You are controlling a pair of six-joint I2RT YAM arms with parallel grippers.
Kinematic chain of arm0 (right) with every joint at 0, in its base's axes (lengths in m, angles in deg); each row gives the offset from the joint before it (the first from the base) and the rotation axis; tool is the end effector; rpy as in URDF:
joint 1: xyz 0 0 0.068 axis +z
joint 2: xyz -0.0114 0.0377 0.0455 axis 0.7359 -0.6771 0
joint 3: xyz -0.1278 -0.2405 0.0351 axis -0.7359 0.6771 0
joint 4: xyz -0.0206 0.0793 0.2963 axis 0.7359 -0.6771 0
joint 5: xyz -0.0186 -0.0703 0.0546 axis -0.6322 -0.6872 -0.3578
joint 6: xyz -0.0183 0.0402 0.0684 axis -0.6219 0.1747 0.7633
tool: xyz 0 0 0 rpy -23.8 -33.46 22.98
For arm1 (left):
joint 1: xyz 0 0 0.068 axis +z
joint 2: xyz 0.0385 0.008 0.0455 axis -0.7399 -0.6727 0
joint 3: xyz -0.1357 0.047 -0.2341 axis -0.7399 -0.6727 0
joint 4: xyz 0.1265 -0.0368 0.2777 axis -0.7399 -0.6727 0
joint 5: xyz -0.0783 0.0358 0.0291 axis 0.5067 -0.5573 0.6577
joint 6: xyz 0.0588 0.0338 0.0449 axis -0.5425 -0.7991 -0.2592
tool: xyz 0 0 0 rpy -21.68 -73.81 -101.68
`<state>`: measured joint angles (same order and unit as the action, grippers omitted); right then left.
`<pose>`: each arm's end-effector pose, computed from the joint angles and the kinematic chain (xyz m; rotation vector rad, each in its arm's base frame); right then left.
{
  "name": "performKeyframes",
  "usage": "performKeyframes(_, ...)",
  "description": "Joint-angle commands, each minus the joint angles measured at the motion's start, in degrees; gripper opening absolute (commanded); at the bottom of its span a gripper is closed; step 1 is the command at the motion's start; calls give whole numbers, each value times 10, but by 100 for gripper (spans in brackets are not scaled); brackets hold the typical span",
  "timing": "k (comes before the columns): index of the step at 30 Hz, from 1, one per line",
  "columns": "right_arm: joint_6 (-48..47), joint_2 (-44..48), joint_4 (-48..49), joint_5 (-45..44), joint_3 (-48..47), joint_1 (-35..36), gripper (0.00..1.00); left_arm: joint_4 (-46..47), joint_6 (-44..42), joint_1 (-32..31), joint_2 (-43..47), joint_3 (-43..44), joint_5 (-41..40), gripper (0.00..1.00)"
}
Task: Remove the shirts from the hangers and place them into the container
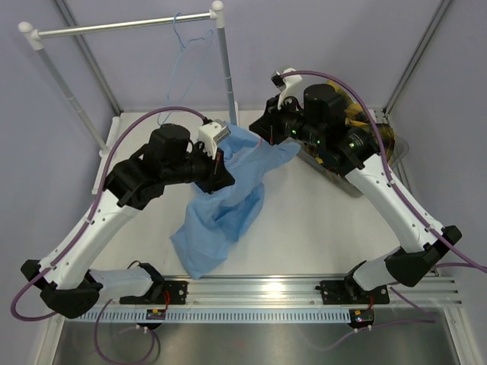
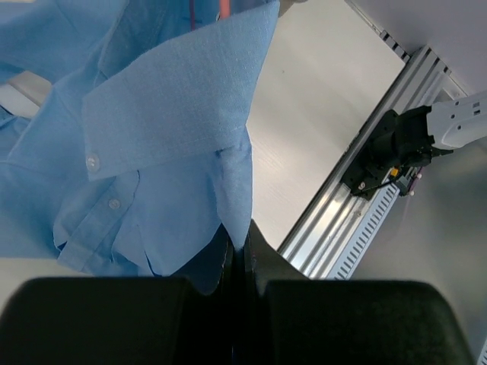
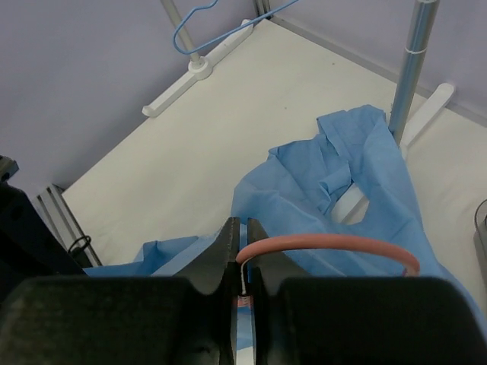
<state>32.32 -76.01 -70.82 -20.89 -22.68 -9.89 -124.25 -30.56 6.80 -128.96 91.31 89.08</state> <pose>0.3014 0.2532 0.4865 -0.6593 1.7425 0.7755 0.2090 -0.2117 0.4380 0.7807 2.0597 -0.8741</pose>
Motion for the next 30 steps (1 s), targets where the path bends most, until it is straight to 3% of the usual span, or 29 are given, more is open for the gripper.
performKeyframes(1, -10, 4, 6, -30, -34, 8, 2, 59, -5, -5, 5, 36, -7, 0)
performKeyframes(3, -18, 9, 2, -57, -34, 8, 0, 58, -2, -5, 7, 34, -23, 14)
performKeyframes(4, -25, 12, -2, -65, -34, 7, 0, 58, 0, -5, 10, 33, -24, 38)
performKeyframes(10, -42, 18, -6, -109, -34, 12, 0, 59, 4, -5, 7, 64, -25, 67)
performKeyframes(20, -58, -4, -38, -214, -58, 34, 0, 59, -18, -5, 5, 73, -79, 70)
performKeyframes(25, -68, -23, -49, -251, -77, 57, 0, 58, -9, -5, -51, 109, -93, 70)
performKeyframes(30, -70, -44, -67, -269, -99, 64, 0, 64, -11, -12, -85, 137, -87, 63)
